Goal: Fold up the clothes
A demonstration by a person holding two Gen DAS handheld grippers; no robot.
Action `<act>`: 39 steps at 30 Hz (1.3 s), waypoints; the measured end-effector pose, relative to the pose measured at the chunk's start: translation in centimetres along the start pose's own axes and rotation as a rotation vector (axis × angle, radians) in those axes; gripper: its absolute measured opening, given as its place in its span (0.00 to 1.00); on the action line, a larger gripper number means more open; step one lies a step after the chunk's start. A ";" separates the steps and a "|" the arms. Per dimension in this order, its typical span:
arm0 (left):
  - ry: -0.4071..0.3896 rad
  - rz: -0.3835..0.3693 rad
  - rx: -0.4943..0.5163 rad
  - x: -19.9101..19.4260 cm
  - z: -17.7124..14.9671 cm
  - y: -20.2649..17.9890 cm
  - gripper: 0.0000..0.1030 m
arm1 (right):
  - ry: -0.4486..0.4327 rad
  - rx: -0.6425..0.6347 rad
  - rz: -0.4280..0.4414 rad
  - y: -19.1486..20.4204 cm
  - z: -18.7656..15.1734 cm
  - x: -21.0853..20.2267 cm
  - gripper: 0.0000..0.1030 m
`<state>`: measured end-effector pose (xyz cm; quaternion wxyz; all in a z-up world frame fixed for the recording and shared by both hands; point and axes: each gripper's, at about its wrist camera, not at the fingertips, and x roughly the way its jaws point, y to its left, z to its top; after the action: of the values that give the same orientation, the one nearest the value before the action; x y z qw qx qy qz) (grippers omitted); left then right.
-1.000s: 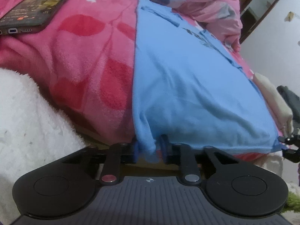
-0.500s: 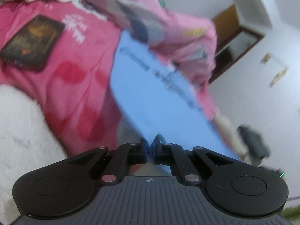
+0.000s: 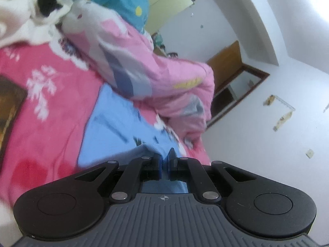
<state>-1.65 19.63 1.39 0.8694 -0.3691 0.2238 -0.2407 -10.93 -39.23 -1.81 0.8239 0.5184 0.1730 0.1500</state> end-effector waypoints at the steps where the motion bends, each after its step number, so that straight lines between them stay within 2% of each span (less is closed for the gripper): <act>1: -0.013 0.003 -0.001 0.5 0.6 0.1 0.03 | -0.004 -0.004 0.007 0.0 0.8 0.8 0.04; 8: -0.076 0.035 -0.026 6.6 6.0 1.4 0.03 | -0.039 -0.006 0.048 -0.8 6.9 8.0 0.04; 12: -0.100 0.066 -0.063 12.1 10.0 2.8 0.03 | -0.040 0.026 0.040 -2.2 11.2 14.9 0.04; 14: -0.070 0.073 -0.080 15.8 11.9 4.1 0.03 | -0.065 0.011 -0.008 -3.3 13.2 18.7 0.04; 16: 0.003 0.103 -0.141 20.3 13.0 6.9 0.06 | -0.088 0.090 -0.075 -6.5 14.6 22.3 0.06; 17: 0.033 0.143 -0.186 22.2 12.9 8.7 0.14 | -0.097 0.139 -0.127 -8.6 15.2 24.4 0.11; 19: 0.077 0.231 -0.276 24.8 12.3 12.0 0.23 | -0.073 0.245 -0.276 -12.8 15.2 27.2 0.27; 20: 0.084 0.272 -0.325 25.2 11.7 13.3 0.24 | -0.056 0.288 -0.284 -14.1 14.7 27.7 0.27; 21: 0.083 0.278 -0.358 25.1 11.3 14.2 0.24 | -0.039 0.331 -0.289 -15.4 14.3 28.2 0.27; 22: 0.072 0.261 -0.369 24.6 10.9 14.7 0.24 | -0.038 0.294 -0.283 -15.2 14.0 28.1 0.27; 25: 0.034 0.252 -0.334 22.6 10.5 14.3 0.35 | -0.041 0.170 -0.294 -12.6 13.7 27.5 0.45; 28: 0.024 0.248 -0.303 20.4 10.7 12.7 0.35 | -0.052 0.097 -0.291 -9.2 13.6 26.3 0.45; 30: 0.035 0.247 -0.266 18.9 10.8 10.9 0.36 | -0.044 0.049 -0.297 -6.4 13.4 25.2 0.50; 32: 0.068 0.254 -0.201 17.5 10.7 8.5 0.40 | -0.033 -0.034 -0.311 -2.9 12.7 23.9 0.64; 36: 0.166 0.277 -0.070 15.7 10.4 3.5 0.47 | 0.014 -0.245 -0.321 3.7 9.8 20.1 0.84; 37: 0.180 0.273 -0.039 14.9 10.0 2.4 0.50 | 0.023 -0.296 -0.320 5.1 8.7 19.2 0.97; 39: 0.201 0.286 0.021 13.1 8.6 0.4 0.54 | 0.034 -0.386 -0.313 7.3 6.6 17.2 1.00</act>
<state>13.60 16.82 3.72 0.8718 -0.2984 0.3574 -0.1526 6.92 -34.12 5.28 0.9177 0.3158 0.2334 0.0594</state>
